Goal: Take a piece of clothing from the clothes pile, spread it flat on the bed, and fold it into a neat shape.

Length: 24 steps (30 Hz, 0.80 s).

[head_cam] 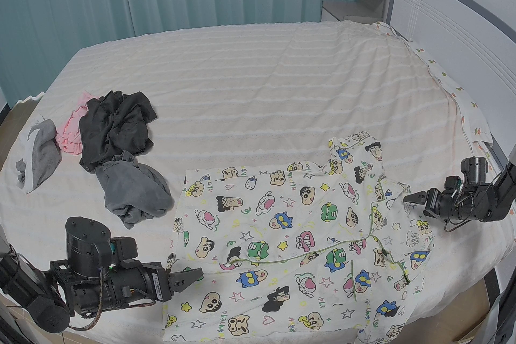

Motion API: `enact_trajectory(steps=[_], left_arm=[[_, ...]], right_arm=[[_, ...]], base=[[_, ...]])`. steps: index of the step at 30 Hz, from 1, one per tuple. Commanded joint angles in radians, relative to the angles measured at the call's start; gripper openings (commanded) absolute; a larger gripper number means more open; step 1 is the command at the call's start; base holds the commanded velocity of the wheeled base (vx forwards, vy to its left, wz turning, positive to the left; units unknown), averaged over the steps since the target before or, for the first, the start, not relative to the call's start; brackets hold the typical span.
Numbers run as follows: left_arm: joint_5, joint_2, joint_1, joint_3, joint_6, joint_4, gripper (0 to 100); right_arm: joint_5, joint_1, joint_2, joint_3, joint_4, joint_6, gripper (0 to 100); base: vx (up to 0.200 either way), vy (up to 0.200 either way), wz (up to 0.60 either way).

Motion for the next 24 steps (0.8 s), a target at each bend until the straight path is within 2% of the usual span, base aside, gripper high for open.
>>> enact_trajectory(steps=[1, 2, 15, 24], left_arm=[[0.0, -0.001, -0.001, 0.0, -0.001, 0.0, 100], [0.0, -0.001, -0.001, 0.0, -0.001, 0.0, 100], [0.0, -0.001, -0.004, 0.0, -0.001, 0.0, 100], [0.0, -0.002, -0.004, 0.0, 0.001, 0.0, 100]], right_arm=[[0.009, 0.0, 0.024, 0.014, -0.003, 0.0, 100], [0.016, 0.0, 0.024, 0.014, -0.003, 0.002, 0], [0.022, -0.03, 0.008, 0.048, -0.007, 0.012, 0], [0.007, -0.119, 0.008, 0.1, -0.181, 0.012, 0]], base=[[0.0, 0.0, 0.0], [0.0, 0.0, 0.0], [0.0, 0.0, 0.0], [0.0, 0.0, 0.0]])
